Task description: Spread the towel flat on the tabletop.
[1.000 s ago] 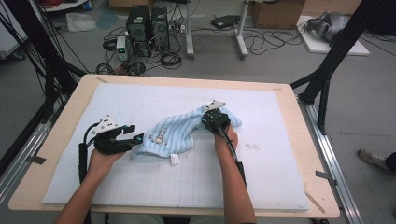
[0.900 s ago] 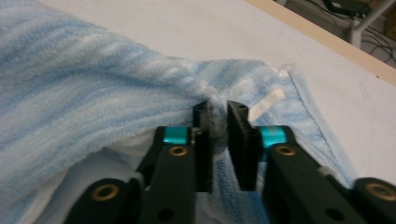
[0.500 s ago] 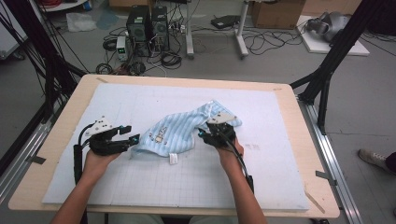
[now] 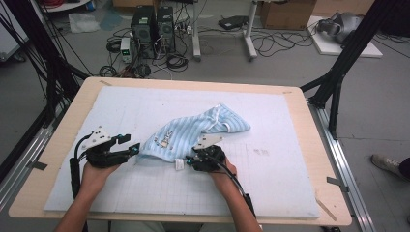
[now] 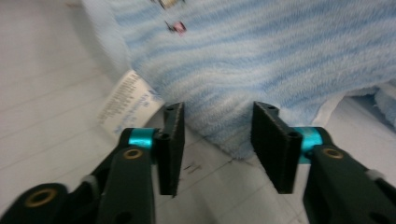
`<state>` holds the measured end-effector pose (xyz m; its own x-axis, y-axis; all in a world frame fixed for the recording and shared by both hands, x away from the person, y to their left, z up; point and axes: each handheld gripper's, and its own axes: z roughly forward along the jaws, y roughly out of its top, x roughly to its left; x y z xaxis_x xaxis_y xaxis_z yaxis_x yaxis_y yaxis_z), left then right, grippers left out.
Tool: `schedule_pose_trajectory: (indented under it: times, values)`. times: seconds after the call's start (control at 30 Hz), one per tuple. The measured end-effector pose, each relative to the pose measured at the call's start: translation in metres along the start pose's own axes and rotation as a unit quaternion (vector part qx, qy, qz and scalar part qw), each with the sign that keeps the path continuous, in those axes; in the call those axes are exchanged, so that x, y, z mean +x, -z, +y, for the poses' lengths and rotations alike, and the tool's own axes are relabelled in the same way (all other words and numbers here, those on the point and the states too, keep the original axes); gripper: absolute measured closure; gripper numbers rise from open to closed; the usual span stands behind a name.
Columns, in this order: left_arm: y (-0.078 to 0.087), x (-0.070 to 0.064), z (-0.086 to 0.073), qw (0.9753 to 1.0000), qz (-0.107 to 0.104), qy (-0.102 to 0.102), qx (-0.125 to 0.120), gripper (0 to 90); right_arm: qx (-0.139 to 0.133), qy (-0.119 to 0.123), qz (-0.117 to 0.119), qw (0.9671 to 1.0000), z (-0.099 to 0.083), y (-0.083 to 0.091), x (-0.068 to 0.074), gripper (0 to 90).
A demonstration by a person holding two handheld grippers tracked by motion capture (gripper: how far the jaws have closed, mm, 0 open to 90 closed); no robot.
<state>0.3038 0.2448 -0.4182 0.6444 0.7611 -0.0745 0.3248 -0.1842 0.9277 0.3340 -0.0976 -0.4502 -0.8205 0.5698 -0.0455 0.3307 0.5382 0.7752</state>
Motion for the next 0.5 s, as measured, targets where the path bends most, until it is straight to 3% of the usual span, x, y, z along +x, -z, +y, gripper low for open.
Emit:
schedule_pose_trajectory:
  times: [0.03, 0.07, 0.1, 0.27, 0.37, 0.5]
  values:
    - [0.0, 0.0, 0.0, 1.0, 0.0, 0.0, 0.0, 44.1, 0.004, 0.002, -0.005, 1.0, 0.0, -0.002, 0.0, 69.8]
    - [0.002, -0.002, -0.002, 1.0, 0.002, 0.0, 0.002, 44.2, 0.004, 0.0, -0.008, 1.0, 0.0, -0.001, -0.001, 82.3]
    - [0.002, -0.002, -0.002, 1.0, 0.002, 0.0, 0.002, 44.2, 0.006, 0.002, -0.012, 0.9999, 0.001, 0.001, -0.001, 85.1]
    - [0.006, -0.005, -0.005, 1.0, 0.005, 0.0, 0.003, 44.6, 0.001, 0.001, 0.008, 1.0, -0.003, 0.018, -0.002, 86.5]
    - [0.004, -0.006, -0.003, 1.0, 0.005, -0.002, 0.002, 44.6, -0.013, -0.001, 0.02, 0.9997, -0.01, 0.044, -0.008, 85.9]
    - [-0.003, -0.01, 0.0, 1.0, -0.003, -0.003, -0.001, 44.6, -0.006, -0.011, 0.008, 0.9999, -0.028, 0.077, -0.02, 85.7]
